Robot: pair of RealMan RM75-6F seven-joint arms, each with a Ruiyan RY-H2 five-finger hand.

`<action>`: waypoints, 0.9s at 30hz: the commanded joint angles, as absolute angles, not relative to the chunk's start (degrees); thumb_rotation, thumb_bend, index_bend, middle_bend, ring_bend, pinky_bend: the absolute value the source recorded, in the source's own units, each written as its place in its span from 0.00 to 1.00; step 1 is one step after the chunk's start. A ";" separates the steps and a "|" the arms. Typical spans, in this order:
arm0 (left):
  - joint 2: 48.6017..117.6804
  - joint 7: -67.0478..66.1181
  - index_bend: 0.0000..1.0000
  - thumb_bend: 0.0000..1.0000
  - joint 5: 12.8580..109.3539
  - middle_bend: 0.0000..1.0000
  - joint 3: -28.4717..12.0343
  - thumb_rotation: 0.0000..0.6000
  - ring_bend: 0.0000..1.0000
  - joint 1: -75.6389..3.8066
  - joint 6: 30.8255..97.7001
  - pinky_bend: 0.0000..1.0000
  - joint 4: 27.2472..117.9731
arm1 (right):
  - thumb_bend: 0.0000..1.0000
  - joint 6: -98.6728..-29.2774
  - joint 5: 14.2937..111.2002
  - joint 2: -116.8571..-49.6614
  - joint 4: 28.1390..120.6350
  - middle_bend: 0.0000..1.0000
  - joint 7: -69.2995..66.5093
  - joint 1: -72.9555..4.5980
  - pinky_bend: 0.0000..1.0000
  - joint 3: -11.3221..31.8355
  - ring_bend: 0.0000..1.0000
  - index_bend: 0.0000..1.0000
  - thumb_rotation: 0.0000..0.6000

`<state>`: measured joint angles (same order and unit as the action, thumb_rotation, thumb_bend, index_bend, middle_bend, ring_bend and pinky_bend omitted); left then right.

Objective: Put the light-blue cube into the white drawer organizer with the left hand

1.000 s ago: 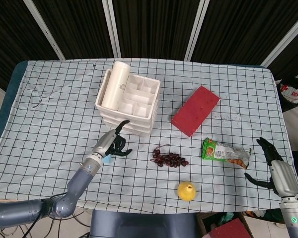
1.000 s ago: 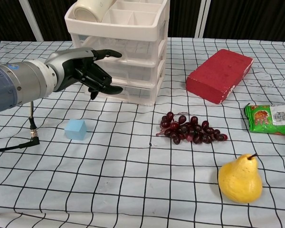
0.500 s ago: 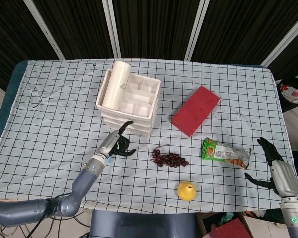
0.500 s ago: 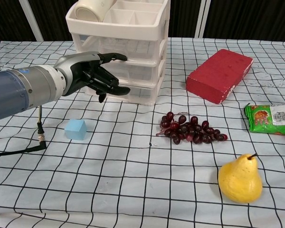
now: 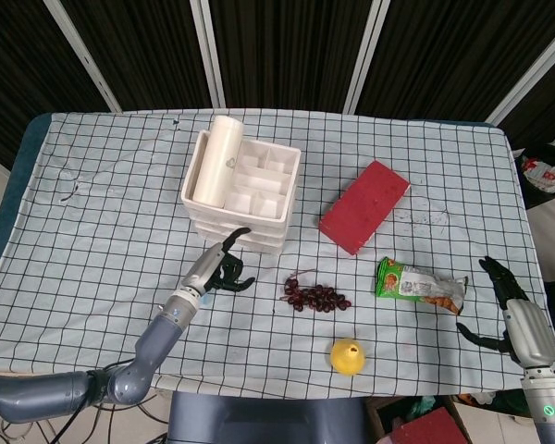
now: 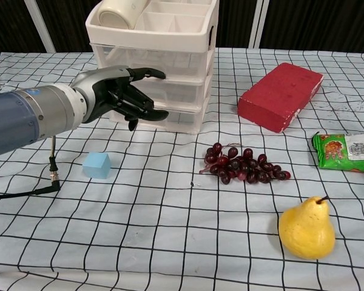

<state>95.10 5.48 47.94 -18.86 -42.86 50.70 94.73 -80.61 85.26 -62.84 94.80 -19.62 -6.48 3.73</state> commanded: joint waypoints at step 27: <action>89.47 7.97 0.06 0.29 58.41 0.85 -12.07 1.00 0.82 -35.70 55.17 0.69 101.54 | 0.15 -80.84 85.47 -62.82 94.88 0.00 -19.72 -6.30 0.15 3.67 0.00 0.00 1.00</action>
<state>90.24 8.60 56.83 -12.91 -36.28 54.34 101.09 -80.85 85.47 -62.82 94.88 -19.72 -6.30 3.67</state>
